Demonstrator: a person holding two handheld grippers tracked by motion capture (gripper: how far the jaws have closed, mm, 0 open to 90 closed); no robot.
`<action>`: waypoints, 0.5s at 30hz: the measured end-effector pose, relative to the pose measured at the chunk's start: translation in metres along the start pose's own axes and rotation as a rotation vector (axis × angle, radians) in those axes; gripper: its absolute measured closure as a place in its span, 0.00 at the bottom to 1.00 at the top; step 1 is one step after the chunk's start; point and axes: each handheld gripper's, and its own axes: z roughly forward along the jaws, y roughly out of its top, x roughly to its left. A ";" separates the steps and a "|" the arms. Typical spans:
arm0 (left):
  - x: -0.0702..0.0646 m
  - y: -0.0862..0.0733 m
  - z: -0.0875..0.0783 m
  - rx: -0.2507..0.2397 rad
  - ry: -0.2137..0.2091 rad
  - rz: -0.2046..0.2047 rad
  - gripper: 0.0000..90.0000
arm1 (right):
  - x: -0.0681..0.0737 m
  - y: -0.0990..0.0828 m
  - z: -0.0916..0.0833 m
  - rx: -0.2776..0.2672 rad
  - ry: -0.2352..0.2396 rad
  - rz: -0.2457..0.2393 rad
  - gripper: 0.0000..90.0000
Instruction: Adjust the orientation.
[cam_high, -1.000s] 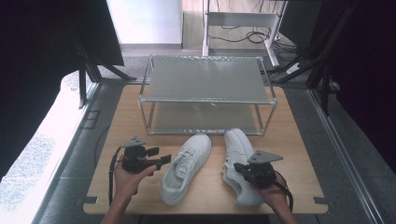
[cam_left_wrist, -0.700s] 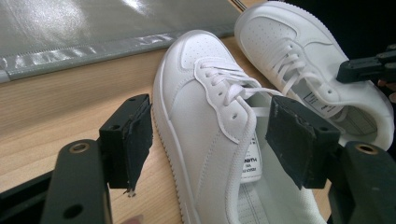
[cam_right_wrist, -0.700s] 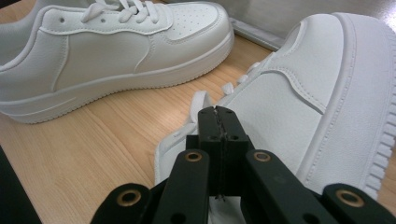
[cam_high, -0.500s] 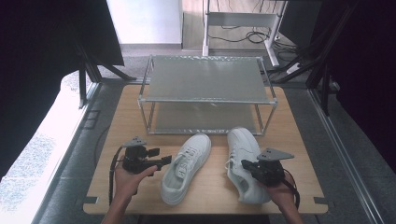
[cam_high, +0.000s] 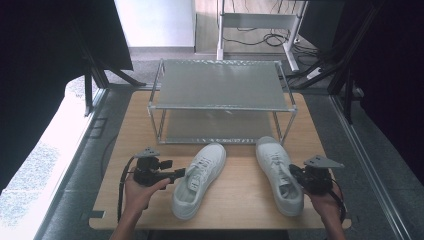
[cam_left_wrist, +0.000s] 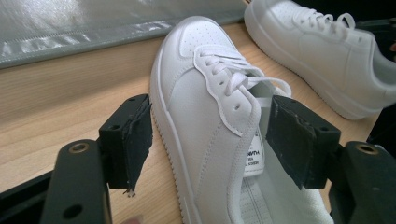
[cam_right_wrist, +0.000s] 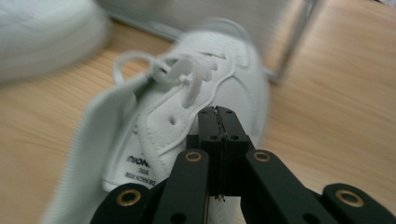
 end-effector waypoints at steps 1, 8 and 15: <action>0.000 0.000 0.001 0.004 0.001 0.003 0.35 | -0.009 -0.007 0.003 -0.002 -0.010 0.026 1.00; 0.000 0.000 0.001 0.006 0.000 0.000 0.35 | -0.018 -0.009 -0.005 -0.062 0.020 0.117 0.97; 0.002 0.000 0.000 0.001 0.001 -0.007 0.35 | 0.024 0.015 -0.033 -0.140 0.064 -0.025 1.00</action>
